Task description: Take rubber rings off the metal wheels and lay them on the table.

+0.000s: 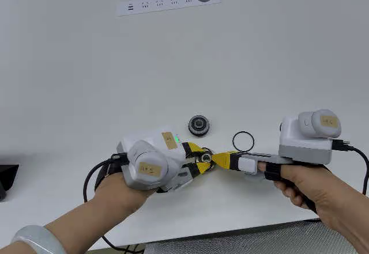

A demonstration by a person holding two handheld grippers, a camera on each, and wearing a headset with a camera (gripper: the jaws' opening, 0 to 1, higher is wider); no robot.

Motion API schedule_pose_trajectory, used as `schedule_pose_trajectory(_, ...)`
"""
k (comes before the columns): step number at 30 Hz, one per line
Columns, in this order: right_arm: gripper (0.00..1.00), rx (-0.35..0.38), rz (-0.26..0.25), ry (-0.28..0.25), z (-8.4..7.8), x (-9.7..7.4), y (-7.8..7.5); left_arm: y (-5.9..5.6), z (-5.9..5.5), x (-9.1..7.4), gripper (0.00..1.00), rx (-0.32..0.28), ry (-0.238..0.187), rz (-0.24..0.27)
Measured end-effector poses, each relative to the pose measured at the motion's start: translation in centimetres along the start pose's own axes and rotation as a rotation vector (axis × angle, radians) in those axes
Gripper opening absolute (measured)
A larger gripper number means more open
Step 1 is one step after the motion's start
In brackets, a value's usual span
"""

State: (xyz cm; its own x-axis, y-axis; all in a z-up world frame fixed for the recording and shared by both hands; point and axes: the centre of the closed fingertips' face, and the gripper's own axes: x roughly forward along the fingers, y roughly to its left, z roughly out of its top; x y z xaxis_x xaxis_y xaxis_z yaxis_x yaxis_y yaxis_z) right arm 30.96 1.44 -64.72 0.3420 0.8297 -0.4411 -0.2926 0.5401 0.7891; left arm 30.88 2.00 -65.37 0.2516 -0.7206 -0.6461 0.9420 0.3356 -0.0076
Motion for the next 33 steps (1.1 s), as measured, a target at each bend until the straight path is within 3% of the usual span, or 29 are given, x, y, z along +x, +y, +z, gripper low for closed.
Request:
schedule_pose_trajectory(15,0.02,0.008,-0.007,-0.006,0.0,-0.1,-0.2,-0.1,0.2,-1.0,0.23,0.019,-0.026,0.006)
schedule_pose_trajectory(33,0.02,0.007,0.017,-0.006,-0.1,-0.1,0.8,0.4,-1.1,-2.1,0.38,-0.018,-0.024,0.043)
